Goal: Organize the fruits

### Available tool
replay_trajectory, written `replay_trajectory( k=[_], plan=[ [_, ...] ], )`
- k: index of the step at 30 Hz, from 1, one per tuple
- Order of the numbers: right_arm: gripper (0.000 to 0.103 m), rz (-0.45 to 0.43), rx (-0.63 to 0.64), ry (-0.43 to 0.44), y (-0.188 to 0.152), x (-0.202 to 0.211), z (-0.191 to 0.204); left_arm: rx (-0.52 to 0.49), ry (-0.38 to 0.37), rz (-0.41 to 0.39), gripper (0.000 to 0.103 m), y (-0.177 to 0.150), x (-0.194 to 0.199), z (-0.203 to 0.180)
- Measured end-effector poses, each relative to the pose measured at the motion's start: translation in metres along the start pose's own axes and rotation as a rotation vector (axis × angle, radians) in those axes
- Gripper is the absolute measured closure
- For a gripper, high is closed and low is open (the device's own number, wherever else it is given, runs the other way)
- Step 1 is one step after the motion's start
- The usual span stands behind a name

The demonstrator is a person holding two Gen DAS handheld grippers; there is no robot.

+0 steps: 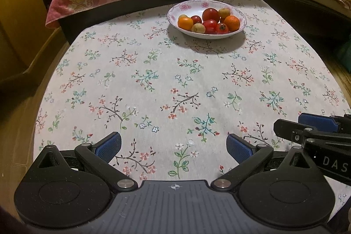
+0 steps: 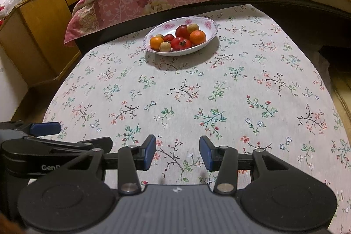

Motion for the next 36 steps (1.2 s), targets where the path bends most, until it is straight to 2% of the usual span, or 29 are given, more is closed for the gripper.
replay_trajectory(
  k=[36],
  plan=[
    [0.066,0.019,0.013,0.004,-0.0073,0.0023,0.0064,0.014,0.011,0.024,0.000,-0.0067,-0.0002,0.0036]
  ],
)
Point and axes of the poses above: each gripper's, at about its wrist camera, not at the fingertips, and x roughly against the way its jaws point, z to its left, y to its top, the point moved 2 cm from there along -x, roughly the way its jaws point, and after that the axes turned 2 degrees about x, right-handed, at the moved point
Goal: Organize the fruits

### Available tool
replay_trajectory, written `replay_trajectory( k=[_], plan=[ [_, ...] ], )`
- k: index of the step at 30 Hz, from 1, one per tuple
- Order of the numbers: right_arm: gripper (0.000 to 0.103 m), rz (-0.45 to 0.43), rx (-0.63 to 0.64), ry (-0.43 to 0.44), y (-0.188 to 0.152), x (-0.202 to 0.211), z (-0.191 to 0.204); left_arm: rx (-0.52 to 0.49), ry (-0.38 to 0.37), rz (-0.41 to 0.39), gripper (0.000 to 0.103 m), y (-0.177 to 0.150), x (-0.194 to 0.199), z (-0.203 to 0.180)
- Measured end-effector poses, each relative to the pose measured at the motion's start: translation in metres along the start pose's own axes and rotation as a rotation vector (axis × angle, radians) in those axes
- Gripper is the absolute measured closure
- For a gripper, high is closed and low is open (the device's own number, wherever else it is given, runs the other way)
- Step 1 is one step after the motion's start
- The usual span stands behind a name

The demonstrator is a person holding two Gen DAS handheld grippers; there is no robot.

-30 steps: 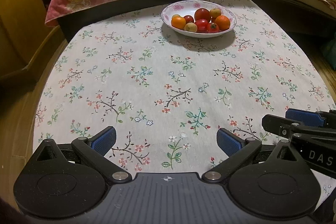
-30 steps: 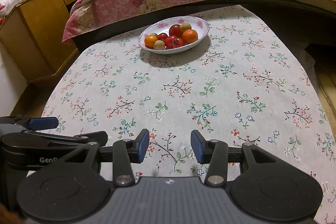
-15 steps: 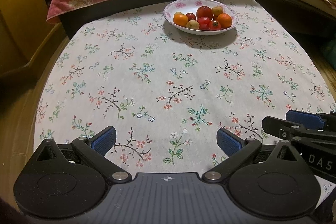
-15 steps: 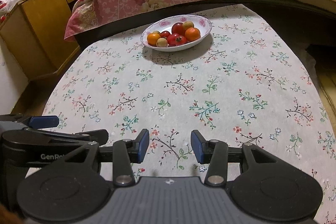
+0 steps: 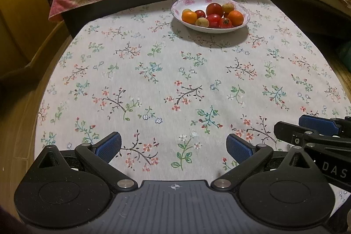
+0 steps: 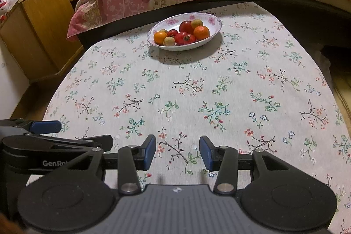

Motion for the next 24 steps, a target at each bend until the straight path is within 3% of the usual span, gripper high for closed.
replay_trajectory(
  k=[24],
  plan=[
    [0.066,0.013,0.001,-0.004,-0.0002,-0.0033,0.0008,0.000,0.002,0.012,0.001,-0.0010,-0.0022,0.0003]
  ],
)
Point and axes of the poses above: each gripper's, at about its wrist camera, not at the fingertips, and x roughly against the way its jaws point, z to its left, y to its top, the point moved 2 cm from there along -x, roughly the way its jaws point, and after that the axes turned 2 degrees about x, right-handed, at the moved point
